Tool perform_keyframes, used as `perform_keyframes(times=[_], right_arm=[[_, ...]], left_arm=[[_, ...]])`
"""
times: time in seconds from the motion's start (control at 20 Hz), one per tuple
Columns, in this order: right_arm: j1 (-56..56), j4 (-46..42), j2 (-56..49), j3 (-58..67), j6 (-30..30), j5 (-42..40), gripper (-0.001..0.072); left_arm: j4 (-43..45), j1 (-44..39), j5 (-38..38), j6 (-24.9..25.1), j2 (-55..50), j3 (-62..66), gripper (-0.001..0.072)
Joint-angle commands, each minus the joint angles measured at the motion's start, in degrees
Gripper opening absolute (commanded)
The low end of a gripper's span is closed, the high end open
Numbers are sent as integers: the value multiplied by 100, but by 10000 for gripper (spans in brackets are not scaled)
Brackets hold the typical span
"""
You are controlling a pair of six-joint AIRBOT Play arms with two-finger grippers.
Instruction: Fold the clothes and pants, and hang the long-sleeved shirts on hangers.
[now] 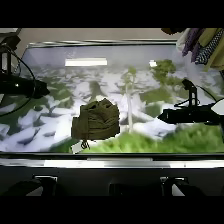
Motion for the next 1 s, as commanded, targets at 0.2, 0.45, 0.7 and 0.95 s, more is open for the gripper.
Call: perform_keyframes(times=[0.2, 0.45, 0.7, 0.95], right_arm=[[-2, 0, 4, 4, 2, 0, 30], [-2, 0, 4, 4, 2, 0, 30], [-2, 0, 4, 4, 2, 0, 30], [-2, 2, 4, 4, 2, -2, 30]], left_arm=[[2, 4, 0, 2, 2, -2, 34], [2, 4, 0, 2, 2, -2, 33], [2, 4, 0, 2, 2, -2, 34], [2, 4, 669, 2, 0, -2, 34]])
